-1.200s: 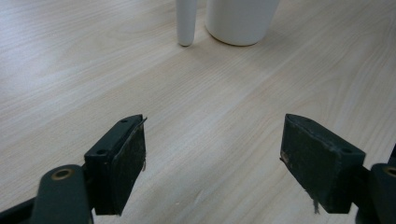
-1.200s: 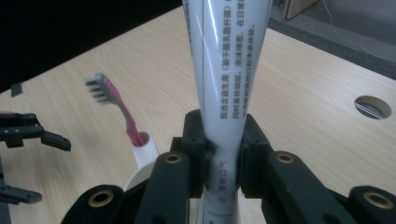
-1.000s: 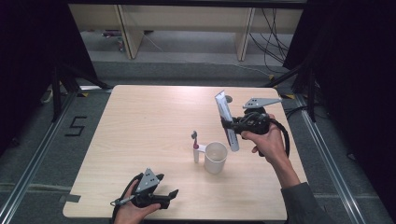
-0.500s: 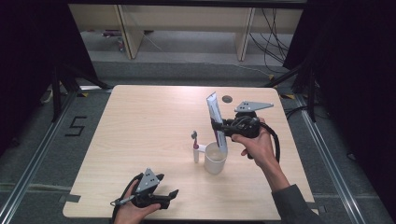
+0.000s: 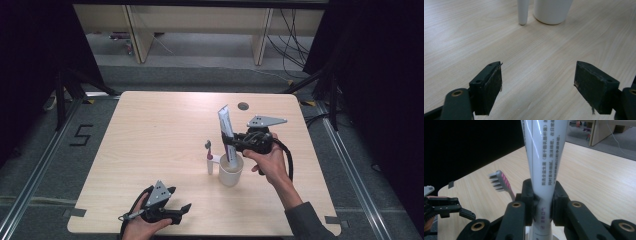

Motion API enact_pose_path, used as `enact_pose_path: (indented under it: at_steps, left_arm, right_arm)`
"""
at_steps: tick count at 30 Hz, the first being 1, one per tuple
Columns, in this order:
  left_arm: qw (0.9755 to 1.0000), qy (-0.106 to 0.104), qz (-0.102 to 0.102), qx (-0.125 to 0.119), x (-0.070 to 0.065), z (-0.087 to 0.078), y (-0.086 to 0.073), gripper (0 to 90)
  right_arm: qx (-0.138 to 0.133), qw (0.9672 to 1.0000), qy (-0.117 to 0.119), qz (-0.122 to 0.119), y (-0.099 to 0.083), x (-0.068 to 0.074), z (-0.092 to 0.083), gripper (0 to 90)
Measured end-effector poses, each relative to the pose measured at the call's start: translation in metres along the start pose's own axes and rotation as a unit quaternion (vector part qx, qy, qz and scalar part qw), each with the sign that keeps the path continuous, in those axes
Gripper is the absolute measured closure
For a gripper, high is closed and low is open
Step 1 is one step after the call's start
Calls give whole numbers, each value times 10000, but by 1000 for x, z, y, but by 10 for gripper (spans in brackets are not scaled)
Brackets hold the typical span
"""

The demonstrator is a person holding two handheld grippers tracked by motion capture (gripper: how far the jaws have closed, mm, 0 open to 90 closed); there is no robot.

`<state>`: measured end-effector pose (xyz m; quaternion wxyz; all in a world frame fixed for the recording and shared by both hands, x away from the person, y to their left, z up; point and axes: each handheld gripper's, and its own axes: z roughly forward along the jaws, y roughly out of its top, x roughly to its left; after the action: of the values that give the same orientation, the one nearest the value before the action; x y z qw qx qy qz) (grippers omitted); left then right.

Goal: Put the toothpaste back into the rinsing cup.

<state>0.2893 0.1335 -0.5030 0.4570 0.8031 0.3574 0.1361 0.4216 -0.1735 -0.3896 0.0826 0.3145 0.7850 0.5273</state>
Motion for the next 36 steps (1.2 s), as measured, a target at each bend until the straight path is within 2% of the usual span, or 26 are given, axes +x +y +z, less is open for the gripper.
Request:
enact_pose_path:
  at_steps: [1, 4, 5, 6, 8, 9, 12, 13, 14, 17, 18, 21, 23, 24, 25, 26, 27, 29, 30, 31, 33, 34, 36]
  left_arm:
    - [10000, 1, -6, 1, 0, 0, 0, 218]
    - [10000, 0, -8, -11, -1, 1, -1, 218]
    - [10000, 0, -5, -11, -1, 1, -1, 218]
    - [10000, 9, -8, 3, -1, 1, 0, 218]
    - [10000, -25, 3, -15, 0, 1, 0, 218]
    - [10000, -2, 13, 35, -1, 0, -1, 218]
    - [10000, -22, 26, 17, 0, 1, 0, 218]
    - [10000, -27, 35, 26, 0, 1, 0, 218]
    - [10000, -33, 22, 32, -1, 1, -1, 218]
    - [10000, -29, 30, 33, 0, 1, 0, 218]
    - [10000, -24, 26, 26, 0, 1, 0, 218]
    - [9999, -38, 68, 75, 0, 0, -1, 218]
    - [10000, -25, 9, 0, 0, 1, 0, 218]
    - [10000, -26, 6, 12, -1, 1, 0, 218]
    - [10000, -31, 7, 24, -1, 2, 0, 218]
    - [10000, -36, 19, 30, -1, 2, -1, 218]
    - [10000, -51, 11, 18, -1, 2, -1, 218]
    - [10000, -29, 21, 32, 0, 1, 0, 218]
    - [10000, -35, 0, 25, -1, 2, 0, 218]
    - [10000, -43, 3, 6, -1, 2, -1, 218]
    - [10000, -33, 56, 64, -1, 1, -1, 218]
    - [10000, -31, 38, 45, -1, 1, -1, 219]
    - [10000, -18, 43, 56, -1, 1, 0, 218]
  right_arm:
    - [-26, 10000, 82, -3, -1, -1, 2, 765]
    - [6, 10000, 45, -41, -6, -2, 4, 765]
    - [64, 10000, 24, 71, -7, 0, 4, 765]
    - [35, 10000, 16, 1, -8, -1, 5, 765]
    - [30, 10000, 73, 50, -12, -2, 6, 765]
    - [38, 10000, 23, -11, -13, -3, 6, 765]
    - [96, 9999, 45, 3, -17, -3, 7, 765]
    - [83, 9999, 42, 77, -19, -3, 8, 765]
    - [57, 10000, 69, -24, -20, -4, 9, 765]
    - [230, 9997, -6, 77, -24, -1, 8, 765]
    - [115, 9999, -36, -101, -25, -3, 10, 764]
    - [231, 9997, 32, 57, -30, -2, 12, 764]
    - [264, 9996, -9, 18, -32, -3, 12, 764]
    - [200, 9998, 46, 78, -34, -2, 14, 764]
    - [224, 9997, 21, -15, -35, -4, 14, 763]
    - [264, 9996, 1, 57, -36, -2, 14, 763]
    - [284, 9995, -4, -110, -37, -4, 15, 763]
    - [325, 9994, 72, 64, -39, -2, 16, 763]
    - [272, 9996, 97, -37, -40, -3, 17, 763]
    - [292, 9995, 82, 0, -41, -3, 18, 763]
    - [334, 9993, 59, -137, -42, -3, 18, 762]
    - [377, 9993, 50, -28, -42, -2, 18, 762]
    - [358, 9993, 33, -91, -44, -3, 18, 761]
